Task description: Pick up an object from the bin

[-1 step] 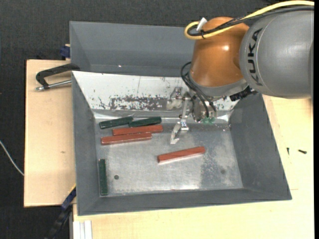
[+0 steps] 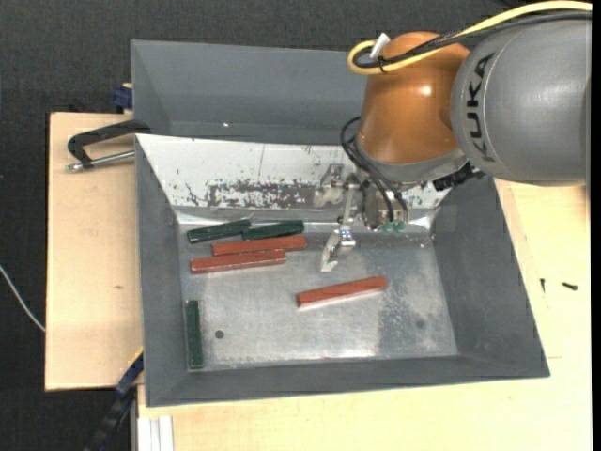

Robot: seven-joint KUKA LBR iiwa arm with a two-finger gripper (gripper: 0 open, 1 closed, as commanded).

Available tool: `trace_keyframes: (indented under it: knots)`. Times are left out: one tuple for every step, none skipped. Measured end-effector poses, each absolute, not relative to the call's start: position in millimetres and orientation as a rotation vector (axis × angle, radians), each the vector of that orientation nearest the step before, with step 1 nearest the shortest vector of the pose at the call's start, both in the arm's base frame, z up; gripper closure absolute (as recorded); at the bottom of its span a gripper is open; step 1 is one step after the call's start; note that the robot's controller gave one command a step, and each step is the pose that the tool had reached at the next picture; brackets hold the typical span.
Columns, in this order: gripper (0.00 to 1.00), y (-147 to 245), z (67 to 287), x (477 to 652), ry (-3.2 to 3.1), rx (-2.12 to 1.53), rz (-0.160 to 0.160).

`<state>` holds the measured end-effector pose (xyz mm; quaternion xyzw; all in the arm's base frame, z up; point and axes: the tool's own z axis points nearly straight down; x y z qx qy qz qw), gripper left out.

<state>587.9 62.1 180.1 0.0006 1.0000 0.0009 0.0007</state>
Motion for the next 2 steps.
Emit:
trace_keyframes:
  knots:
    - [0.00, 50, 131, 568.3, 3.134, -0.018, 0.003]
    - [0.00, 36, 92, 586.6, 3.144, 0.026, 0.004]
